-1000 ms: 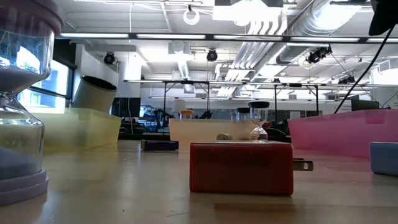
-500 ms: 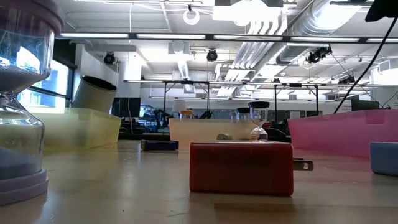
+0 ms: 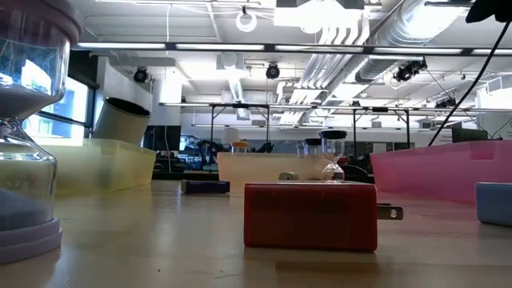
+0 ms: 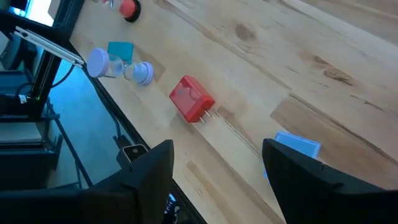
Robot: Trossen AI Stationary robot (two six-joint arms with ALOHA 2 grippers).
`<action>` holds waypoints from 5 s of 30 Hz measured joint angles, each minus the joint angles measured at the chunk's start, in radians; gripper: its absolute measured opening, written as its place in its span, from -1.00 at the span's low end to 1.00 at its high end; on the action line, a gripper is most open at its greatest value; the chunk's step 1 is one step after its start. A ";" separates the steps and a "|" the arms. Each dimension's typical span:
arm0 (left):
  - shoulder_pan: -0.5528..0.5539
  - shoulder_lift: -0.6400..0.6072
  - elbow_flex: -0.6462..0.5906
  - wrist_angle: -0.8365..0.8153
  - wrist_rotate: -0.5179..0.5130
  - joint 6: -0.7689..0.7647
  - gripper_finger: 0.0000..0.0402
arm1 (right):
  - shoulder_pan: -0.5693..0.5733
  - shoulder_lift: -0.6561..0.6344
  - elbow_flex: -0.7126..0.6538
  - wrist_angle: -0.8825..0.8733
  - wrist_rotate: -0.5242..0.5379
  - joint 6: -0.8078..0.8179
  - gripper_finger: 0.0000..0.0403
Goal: Pick & Place Office items
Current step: Put the red charger in the yellow bin
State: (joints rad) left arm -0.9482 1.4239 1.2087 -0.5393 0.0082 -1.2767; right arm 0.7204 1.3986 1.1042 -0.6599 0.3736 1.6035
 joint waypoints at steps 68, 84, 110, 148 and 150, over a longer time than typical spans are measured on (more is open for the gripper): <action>-0.006 0.000 -0.001 0.076 -0.126 0.215 0.67 | 0.033 0.177 0.000 0.347 -0.527 0.241 0.68; -0.026 0.000 -0.001 0.076 -0.197 0.240 0.67 | 0.104 0.227 0.000 -0.060 -0.503 0.648 0.56; -0.026 0.000 -0.001 0.079 -0.206 0.230 0.67 | 0.102 0.440 0.000 -0.002 -0.568 0.601 0.50; 0.146 0.000 -0.001 0.103 -0.286 0.323 0.67 | 0.063 0.196 0.153 -0.070 -0.126 0.163 -0.33; 0.181 0.000 -0.001 0.122 -0.286 0.358 0.67 | 0.040 0.170 0.171 -0.066 -0.080 0.094 -0.33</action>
State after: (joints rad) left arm -0.7676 1.4235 1.2079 -0.4170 -0.2778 -0.9187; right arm 0.7604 1.5683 1.2754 -0.7262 0.2936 1.6974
